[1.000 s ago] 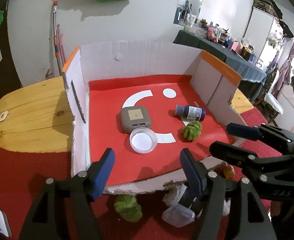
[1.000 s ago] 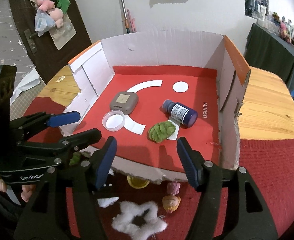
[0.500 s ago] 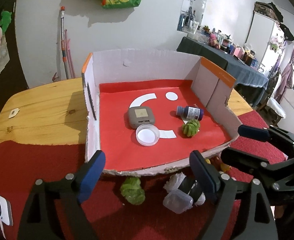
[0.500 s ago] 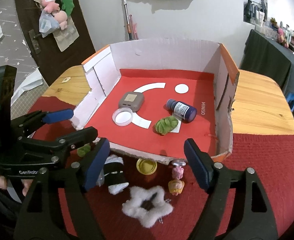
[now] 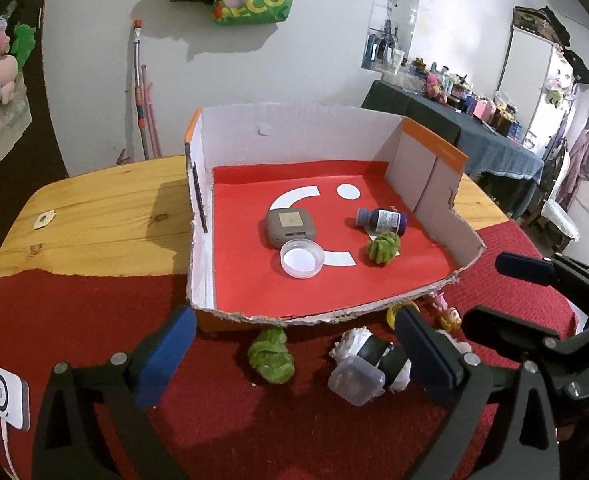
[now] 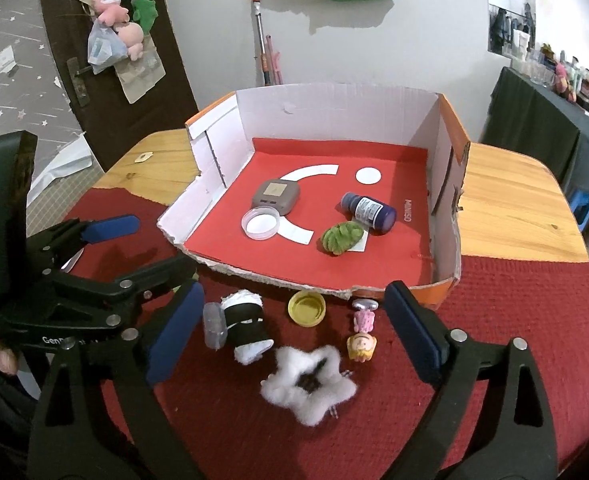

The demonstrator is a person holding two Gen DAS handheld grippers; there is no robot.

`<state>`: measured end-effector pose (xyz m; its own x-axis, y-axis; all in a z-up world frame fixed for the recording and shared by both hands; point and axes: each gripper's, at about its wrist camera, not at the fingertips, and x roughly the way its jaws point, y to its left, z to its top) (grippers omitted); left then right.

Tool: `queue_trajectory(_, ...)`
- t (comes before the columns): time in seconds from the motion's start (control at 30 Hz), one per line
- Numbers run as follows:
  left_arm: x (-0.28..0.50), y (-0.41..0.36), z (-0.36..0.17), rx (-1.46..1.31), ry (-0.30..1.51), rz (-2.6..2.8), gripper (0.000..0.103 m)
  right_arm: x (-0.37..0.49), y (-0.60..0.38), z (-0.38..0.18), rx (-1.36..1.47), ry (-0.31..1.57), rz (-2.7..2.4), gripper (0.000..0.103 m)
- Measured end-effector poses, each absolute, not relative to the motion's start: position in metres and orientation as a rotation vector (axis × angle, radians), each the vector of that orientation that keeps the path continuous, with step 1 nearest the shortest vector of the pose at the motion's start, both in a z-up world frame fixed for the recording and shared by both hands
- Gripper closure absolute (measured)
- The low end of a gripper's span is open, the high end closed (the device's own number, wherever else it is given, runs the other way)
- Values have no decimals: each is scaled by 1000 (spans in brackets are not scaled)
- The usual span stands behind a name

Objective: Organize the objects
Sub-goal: 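Withdraw both grippers from the box toward the remaining items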

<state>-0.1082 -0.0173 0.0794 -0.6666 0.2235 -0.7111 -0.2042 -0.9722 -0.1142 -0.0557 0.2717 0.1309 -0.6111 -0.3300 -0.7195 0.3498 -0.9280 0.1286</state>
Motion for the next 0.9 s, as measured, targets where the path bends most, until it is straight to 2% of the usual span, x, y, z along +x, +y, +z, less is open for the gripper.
queue_trajectory(0.9,-77,-15,74,-1135,-21,2676,1,-22,271,130,1106,47,-2530,10)
